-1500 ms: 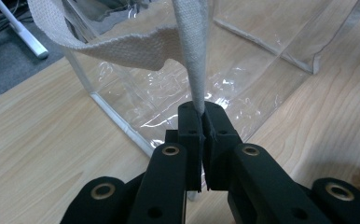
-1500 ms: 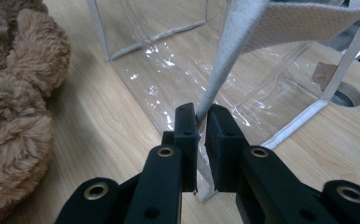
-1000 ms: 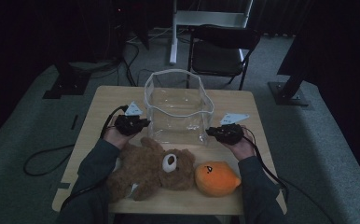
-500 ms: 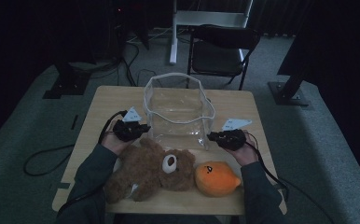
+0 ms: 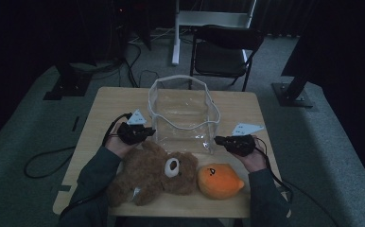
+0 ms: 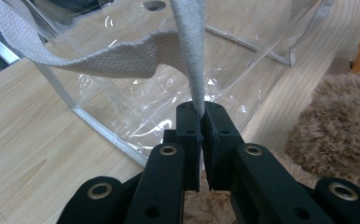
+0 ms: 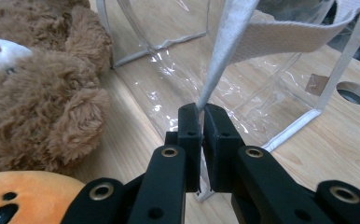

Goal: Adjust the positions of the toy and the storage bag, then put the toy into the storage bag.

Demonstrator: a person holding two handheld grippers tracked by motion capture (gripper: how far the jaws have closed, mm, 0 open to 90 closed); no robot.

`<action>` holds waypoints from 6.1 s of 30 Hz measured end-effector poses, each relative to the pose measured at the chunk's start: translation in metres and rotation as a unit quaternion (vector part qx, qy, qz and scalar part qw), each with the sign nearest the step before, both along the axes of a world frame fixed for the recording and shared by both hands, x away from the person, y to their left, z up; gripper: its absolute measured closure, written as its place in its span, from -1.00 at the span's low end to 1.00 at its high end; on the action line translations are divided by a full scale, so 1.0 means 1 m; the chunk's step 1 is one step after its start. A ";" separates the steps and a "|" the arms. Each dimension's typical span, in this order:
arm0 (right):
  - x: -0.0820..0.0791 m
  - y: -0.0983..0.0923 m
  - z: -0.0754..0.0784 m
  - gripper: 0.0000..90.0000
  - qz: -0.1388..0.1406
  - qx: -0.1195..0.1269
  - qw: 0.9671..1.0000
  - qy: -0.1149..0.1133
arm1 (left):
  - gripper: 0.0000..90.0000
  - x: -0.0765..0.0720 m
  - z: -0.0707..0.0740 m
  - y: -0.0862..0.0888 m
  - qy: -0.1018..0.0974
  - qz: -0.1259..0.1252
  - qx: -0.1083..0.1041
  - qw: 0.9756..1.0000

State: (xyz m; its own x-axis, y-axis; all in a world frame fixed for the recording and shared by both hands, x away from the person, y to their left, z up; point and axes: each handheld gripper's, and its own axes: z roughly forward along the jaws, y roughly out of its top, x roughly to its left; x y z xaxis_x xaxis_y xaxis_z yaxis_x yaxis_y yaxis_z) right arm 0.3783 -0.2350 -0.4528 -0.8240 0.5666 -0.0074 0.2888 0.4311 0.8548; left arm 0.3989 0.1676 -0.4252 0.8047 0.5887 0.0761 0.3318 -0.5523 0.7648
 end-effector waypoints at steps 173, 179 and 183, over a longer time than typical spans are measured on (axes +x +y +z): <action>0.030 -0.045 -0.072 -0.45 -0.139 -0.060 0.985 0.088 | -0.57 -0.043 -0.064 -0.088 0.076 -0.233 0.247 0.938; 0.029 -0.045 -0.073 -0.45 -0.139 -0.061 0.984 0.090 | -0.44 -0.050 -0.062 -0.075 0.057 -0.216 0.213 0.951; 0.030 -0.047 -0.075 -0.44 -0.140 -0.063 0.984 0.091 | -0.36 -0.055 -0.060 -0.072 0.039 -0.206 0.206 0.956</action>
State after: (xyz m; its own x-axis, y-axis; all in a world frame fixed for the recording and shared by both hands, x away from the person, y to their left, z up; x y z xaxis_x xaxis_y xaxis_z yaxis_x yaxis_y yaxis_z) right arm 0.4079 -0.2820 -0.5276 -0.6304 0.7752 0.0408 0.5544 0.4128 0.7227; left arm 0.3439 0.0958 -0.4857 0.9745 0.1548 0.1627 0.0696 -0.8971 0.4363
